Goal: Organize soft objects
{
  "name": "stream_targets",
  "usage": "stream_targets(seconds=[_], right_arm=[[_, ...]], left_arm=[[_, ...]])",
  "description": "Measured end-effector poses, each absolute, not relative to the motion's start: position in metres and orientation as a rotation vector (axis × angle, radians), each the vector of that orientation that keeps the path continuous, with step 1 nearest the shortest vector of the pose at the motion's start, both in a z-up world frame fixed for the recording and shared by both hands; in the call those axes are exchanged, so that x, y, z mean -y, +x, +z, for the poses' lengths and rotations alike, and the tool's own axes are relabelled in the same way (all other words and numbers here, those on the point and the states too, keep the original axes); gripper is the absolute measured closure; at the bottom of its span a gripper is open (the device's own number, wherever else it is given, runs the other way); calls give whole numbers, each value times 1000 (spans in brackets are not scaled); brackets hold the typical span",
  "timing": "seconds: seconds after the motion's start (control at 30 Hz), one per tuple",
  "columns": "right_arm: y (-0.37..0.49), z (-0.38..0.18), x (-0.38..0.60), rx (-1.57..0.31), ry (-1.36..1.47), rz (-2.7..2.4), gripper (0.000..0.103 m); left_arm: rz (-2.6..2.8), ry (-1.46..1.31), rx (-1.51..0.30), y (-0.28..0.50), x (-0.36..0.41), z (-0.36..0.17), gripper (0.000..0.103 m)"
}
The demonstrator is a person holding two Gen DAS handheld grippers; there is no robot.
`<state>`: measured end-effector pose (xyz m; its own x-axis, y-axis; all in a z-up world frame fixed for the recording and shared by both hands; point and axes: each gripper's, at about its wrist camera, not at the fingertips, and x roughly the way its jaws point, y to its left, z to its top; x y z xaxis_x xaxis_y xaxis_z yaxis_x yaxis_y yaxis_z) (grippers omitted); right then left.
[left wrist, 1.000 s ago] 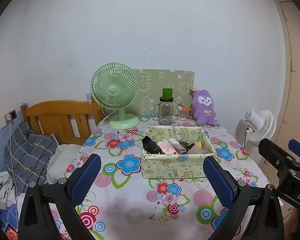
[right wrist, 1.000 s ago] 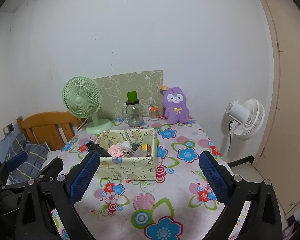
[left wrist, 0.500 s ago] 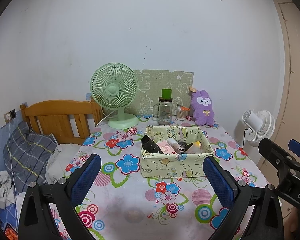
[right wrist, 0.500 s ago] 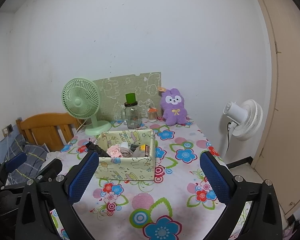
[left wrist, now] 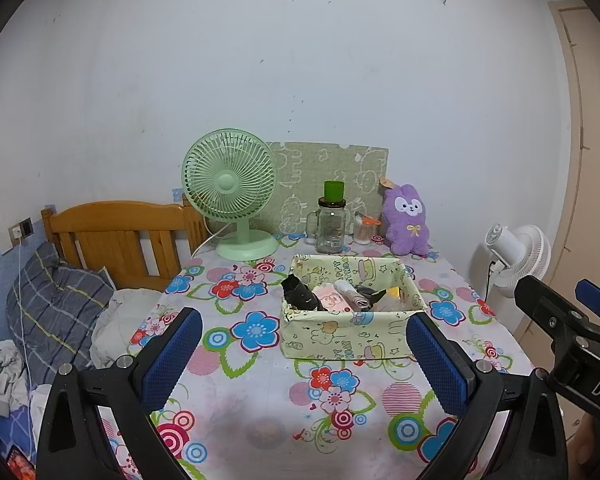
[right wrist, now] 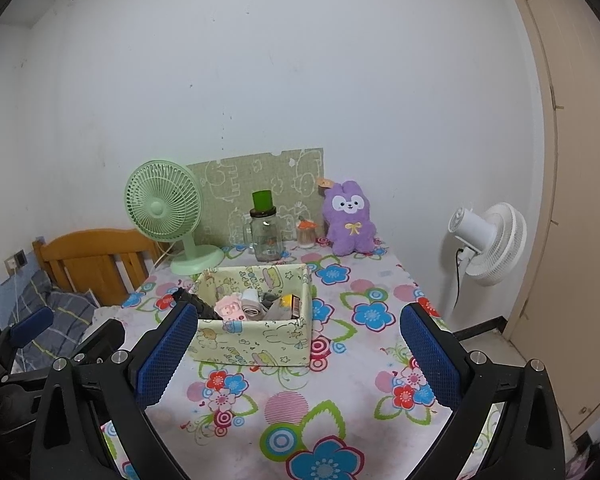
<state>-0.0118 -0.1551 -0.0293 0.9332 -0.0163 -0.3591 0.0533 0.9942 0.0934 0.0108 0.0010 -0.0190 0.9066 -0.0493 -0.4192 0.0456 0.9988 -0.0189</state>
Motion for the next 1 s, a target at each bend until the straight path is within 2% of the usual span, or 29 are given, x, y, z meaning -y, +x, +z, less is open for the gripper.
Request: stream_targets(seconds=[1.0], right_arm=[[-7,-33,158,-370,107,-33,0]], left_arm=[[-43,-9,-441,14,1,-22,0]])
